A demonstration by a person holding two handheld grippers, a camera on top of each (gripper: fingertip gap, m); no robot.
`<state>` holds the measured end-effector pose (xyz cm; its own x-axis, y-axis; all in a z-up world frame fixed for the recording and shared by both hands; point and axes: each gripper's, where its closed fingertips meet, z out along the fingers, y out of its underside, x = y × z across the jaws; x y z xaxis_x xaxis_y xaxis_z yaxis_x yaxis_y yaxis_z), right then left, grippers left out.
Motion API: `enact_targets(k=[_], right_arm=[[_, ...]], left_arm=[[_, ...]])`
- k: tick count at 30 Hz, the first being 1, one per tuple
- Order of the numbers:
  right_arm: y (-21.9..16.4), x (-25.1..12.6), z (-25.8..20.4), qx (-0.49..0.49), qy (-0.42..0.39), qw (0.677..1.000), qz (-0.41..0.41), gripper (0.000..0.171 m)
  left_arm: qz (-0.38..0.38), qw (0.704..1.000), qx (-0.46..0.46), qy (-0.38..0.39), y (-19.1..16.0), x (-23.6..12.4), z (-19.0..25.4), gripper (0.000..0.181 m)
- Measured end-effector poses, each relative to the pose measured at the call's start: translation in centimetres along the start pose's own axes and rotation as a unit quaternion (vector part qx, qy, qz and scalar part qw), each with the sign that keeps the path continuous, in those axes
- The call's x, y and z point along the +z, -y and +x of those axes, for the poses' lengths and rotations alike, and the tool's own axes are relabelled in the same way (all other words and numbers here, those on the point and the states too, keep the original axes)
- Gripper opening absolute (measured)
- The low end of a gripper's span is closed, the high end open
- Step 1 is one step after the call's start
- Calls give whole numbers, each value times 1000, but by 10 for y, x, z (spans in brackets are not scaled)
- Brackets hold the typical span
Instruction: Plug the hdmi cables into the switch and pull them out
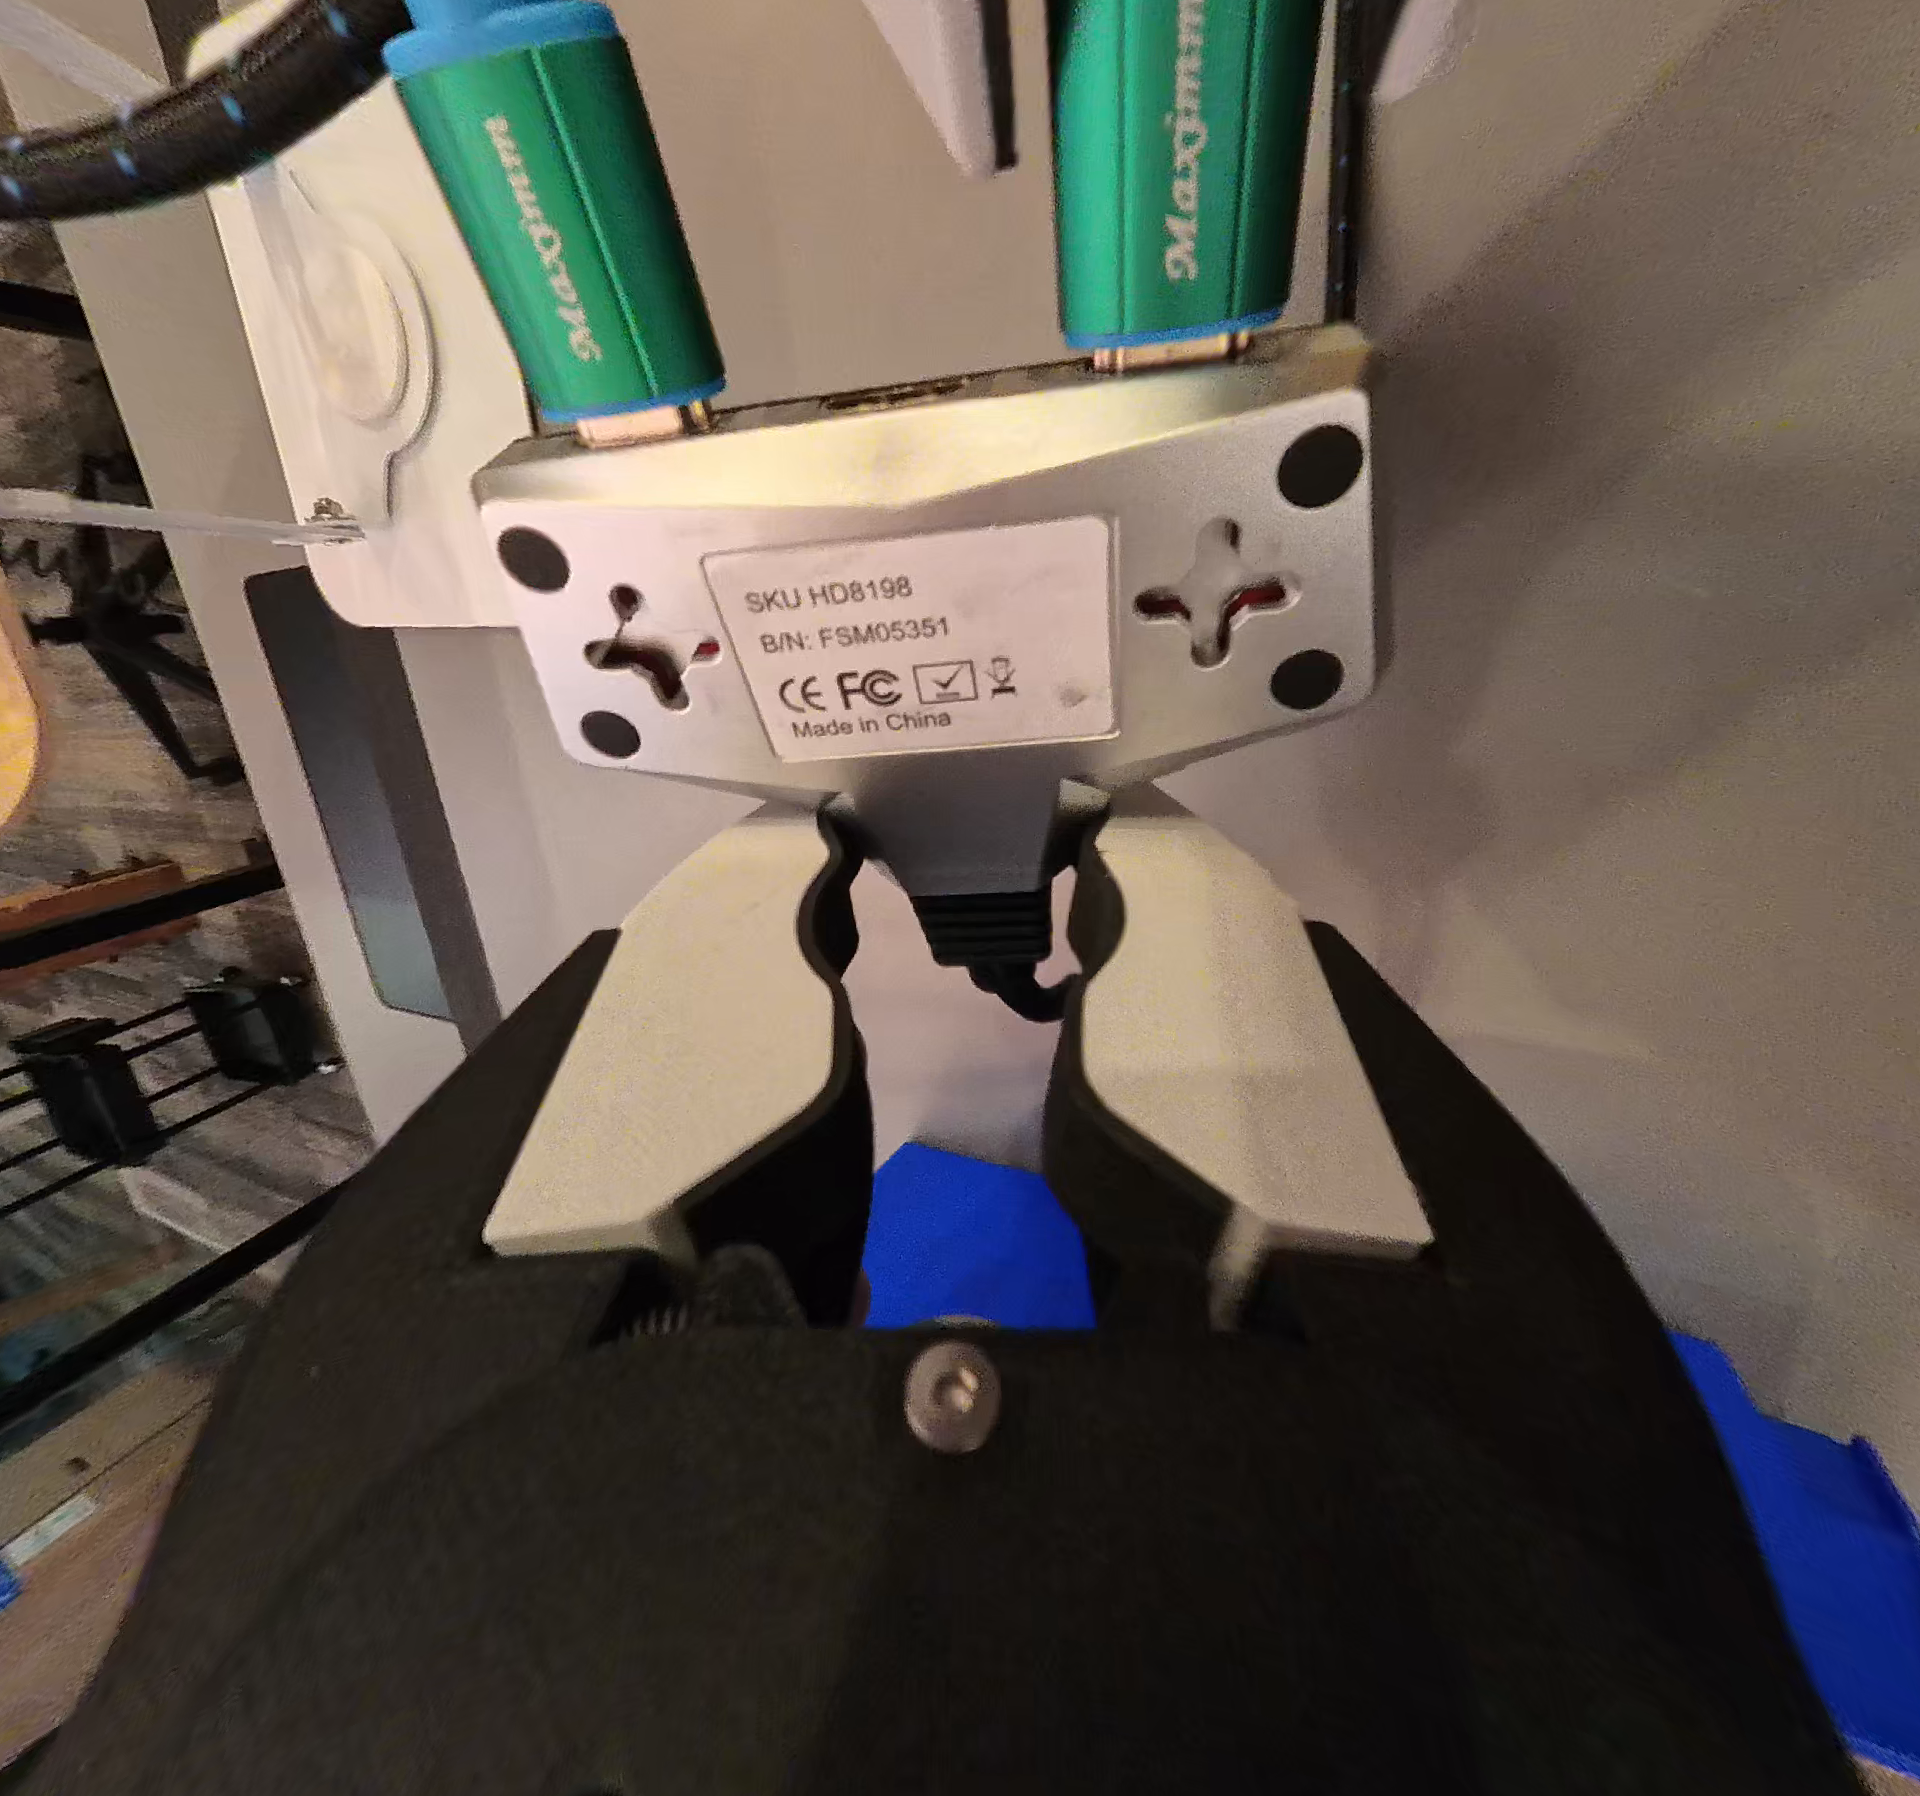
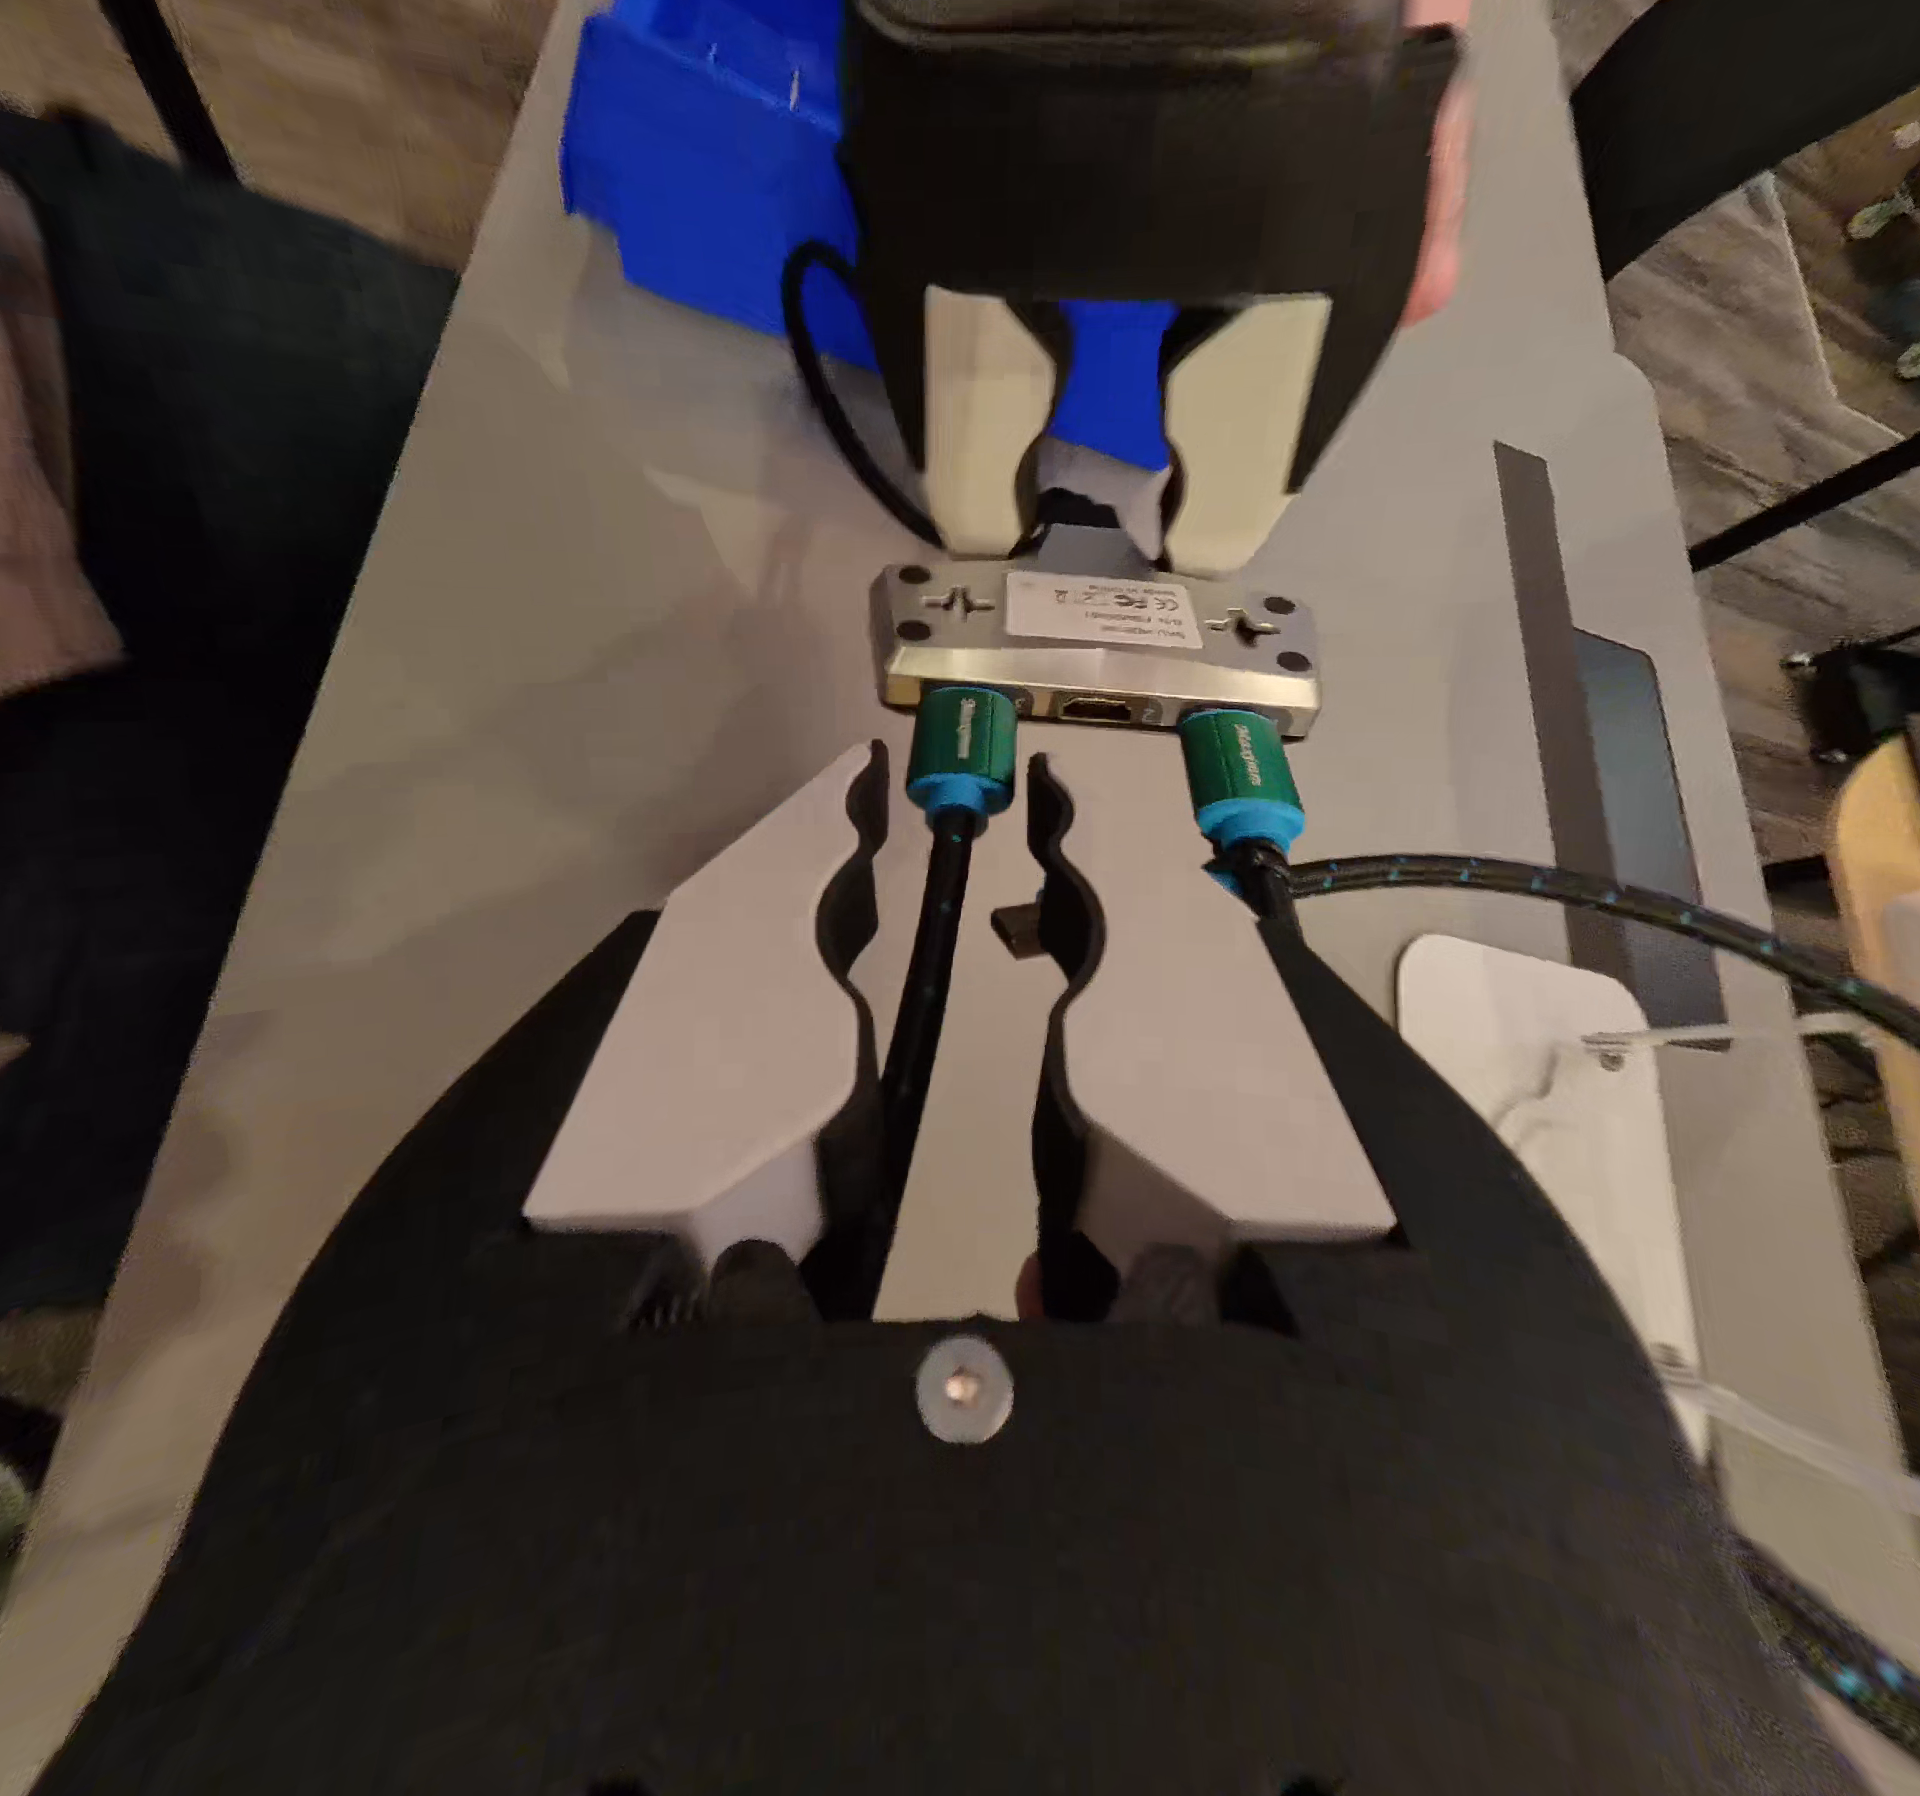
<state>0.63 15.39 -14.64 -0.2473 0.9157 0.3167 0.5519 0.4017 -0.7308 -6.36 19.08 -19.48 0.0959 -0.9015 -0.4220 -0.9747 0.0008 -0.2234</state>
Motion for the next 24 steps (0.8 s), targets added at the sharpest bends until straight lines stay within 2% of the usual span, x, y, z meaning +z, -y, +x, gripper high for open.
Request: enact_targets(k=[2,6,8,10,15,16,18,21,24], right_arm=[[-1,1,3,23,-9,1000,19,23],[-19,10,-1,-25,-38,998,-30,35],[-15,11,-2,-24,-43,999,-10,26],[-5,9,-3,22,-25,999,37,18],[-12,10,-6,27,-18,999,36,17],[-15,11,-5,17,-26,999,24,18],[-27,14,-6,-2,-37,999,-24,37],[-33,15,-5,-1,-40,998,-47,27],[-28,15,-8,26,-15,999,-15,19]], left_arm=[[15,1000,-14,-11,1,-1,2,37],[26,999,-26,-23,1,2,4,36],[36,998,-32,-29,4,3,7,36],[37,998,-30,-28,5,4,8,36],[43,998,-34,-32,8,7,11,36],[43,998,-33,-32,8,8,11,36],[41,998,-33,-28,8,9,9,36],[43,998,-27,-25,11,8,8,35],[43,999,-22,-24,12,8,10,35]])
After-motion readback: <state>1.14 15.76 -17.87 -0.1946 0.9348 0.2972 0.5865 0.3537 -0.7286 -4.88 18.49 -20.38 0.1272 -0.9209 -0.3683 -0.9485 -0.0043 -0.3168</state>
